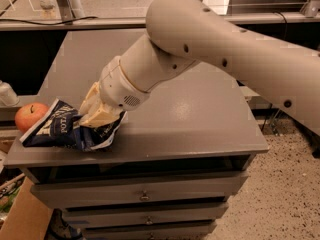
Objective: Move blue chip bag near apple
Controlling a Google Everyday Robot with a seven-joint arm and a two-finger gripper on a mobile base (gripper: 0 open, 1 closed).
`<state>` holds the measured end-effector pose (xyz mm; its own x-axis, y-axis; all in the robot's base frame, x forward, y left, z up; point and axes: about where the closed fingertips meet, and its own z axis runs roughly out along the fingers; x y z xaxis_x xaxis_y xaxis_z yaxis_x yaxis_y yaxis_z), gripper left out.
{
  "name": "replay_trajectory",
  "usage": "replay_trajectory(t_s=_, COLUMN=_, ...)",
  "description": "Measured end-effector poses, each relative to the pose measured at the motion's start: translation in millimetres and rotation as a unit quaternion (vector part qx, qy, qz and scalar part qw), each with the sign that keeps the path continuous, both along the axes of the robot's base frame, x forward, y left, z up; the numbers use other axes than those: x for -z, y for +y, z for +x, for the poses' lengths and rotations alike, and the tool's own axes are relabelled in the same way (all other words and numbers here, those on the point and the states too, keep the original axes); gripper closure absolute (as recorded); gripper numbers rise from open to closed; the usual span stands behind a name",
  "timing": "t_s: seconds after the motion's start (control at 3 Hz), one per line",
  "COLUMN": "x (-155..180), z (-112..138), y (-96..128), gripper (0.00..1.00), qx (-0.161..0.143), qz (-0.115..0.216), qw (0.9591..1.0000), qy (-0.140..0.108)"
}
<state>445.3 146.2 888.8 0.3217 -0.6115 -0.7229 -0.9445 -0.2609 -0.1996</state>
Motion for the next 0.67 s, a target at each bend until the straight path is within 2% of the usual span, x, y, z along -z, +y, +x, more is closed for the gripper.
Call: replay_trajectory(t_s=0.67, x=5.2, z=-3.6, y=0.1, gripper=0.36, qx=-0.005, qz=0.003, qw=0.9999, qy=-0.016)
